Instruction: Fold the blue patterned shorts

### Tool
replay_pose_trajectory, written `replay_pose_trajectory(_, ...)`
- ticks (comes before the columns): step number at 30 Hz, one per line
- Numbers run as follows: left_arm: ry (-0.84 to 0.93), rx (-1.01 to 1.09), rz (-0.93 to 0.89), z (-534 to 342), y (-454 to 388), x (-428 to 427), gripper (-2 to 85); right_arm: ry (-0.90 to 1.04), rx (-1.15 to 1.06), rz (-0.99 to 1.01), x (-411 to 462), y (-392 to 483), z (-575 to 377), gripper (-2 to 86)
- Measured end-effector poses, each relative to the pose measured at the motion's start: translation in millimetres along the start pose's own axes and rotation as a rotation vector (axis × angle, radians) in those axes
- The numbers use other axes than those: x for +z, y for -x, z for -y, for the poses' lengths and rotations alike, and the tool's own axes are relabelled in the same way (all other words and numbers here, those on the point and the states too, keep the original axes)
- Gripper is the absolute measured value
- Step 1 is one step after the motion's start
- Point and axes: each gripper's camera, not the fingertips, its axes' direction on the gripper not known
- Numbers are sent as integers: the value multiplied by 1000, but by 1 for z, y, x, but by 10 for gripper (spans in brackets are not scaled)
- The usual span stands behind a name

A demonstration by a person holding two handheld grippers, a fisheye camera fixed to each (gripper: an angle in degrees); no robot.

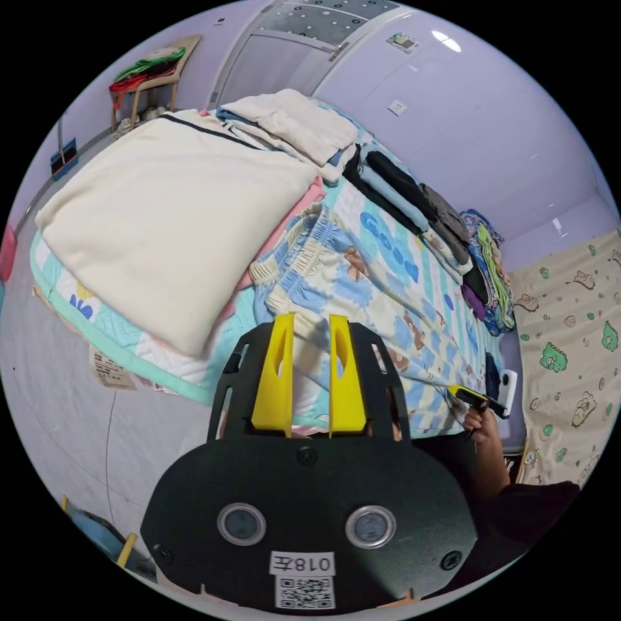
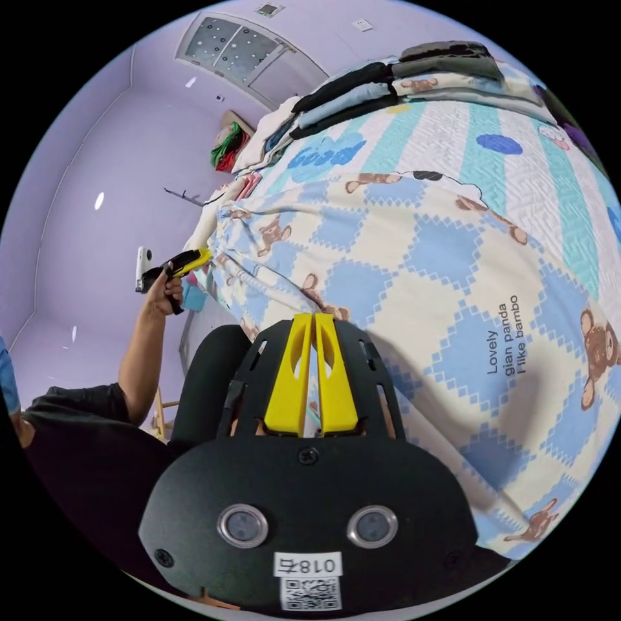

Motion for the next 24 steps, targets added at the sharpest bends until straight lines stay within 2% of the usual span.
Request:
replay_pose_trajectory(3, -20, 27, 86, 8, -18, -12, 3, 20, -40, -40, -14, 6, -8, 0)
replay_pose_trajectory(8, -68, 84, 118, 20, -44, -46, -8, 61, -140, -91, -45, 20, -24, 0)
replay_pose_trajectory(14, -140, 141, 139, 36, -74, -96, -10, 138, -277, -55, -81, 38, -46, 3)
replay_pose_trajectory(21, 47, 37, 198, 33, -51, -52, -10, 247, -355, -145, -60, 35, -87, 27)
replay_pose_trajectory(24, 44, 28, 219, 27, -61, -56, -10, 245, -392, -143, -70, 37, -108, 66)
